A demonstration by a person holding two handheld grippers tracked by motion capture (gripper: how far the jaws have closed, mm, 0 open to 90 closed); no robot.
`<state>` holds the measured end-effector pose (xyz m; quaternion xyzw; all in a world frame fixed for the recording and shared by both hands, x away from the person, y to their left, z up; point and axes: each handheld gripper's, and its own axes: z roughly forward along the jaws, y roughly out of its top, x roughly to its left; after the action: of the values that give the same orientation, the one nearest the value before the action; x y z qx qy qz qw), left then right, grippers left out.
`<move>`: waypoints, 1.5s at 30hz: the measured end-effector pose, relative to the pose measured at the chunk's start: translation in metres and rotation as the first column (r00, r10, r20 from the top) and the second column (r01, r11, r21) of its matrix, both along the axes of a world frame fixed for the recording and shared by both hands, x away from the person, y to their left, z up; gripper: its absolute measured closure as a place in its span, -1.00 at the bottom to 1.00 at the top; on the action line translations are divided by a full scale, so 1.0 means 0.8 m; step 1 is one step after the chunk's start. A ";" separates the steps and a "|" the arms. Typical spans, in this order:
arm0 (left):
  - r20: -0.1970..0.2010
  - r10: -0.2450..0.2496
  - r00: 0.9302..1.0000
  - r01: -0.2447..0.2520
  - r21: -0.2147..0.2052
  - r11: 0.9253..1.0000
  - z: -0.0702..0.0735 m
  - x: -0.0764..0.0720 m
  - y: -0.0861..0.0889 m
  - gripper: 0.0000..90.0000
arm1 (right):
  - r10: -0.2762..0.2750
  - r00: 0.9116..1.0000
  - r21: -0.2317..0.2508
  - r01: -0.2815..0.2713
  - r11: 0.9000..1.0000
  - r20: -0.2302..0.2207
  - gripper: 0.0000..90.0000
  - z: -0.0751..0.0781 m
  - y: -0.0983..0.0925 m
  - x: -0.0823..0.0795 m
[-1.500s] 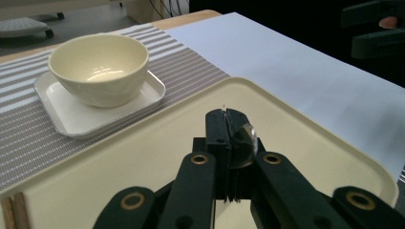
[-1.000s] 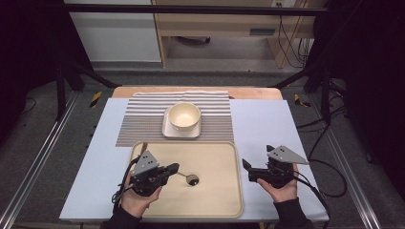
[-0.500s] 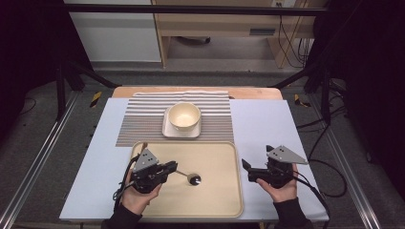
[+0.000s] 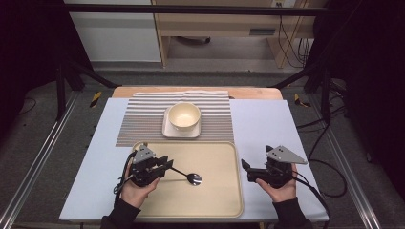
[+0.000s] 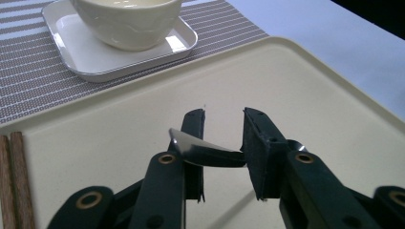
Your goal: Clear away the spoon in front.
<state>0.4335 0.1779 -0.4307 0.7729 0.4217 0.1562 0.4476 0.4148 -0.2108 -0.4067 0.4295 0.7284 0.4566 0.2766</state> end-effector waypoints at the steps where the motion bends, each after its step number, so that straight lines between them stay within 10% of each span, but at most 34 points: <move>1: 0.002 0.007 1.000 -0.007 0.005 1.000 -0.002 0.001 0.000 0.49 | 0.000 1.000 0.001 0.000 1.000 0.000 -0.91 0.000 0.000 0.000; 45: -0.077 0.129 0.989 -0.113 0.186 0.976 -0.053 0.042 -0.007 -0.17 | 0.005 1.000 -0.005 -0.005 1.000 -0.006 -0.91 -0.001 0.001 0.001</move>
<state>0.4667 0.1725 -0.4729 0.7895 0.4714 0.1866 0.3459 0.4154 -0.2099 -0.4073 0.4282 0.7314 0.4545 0.2742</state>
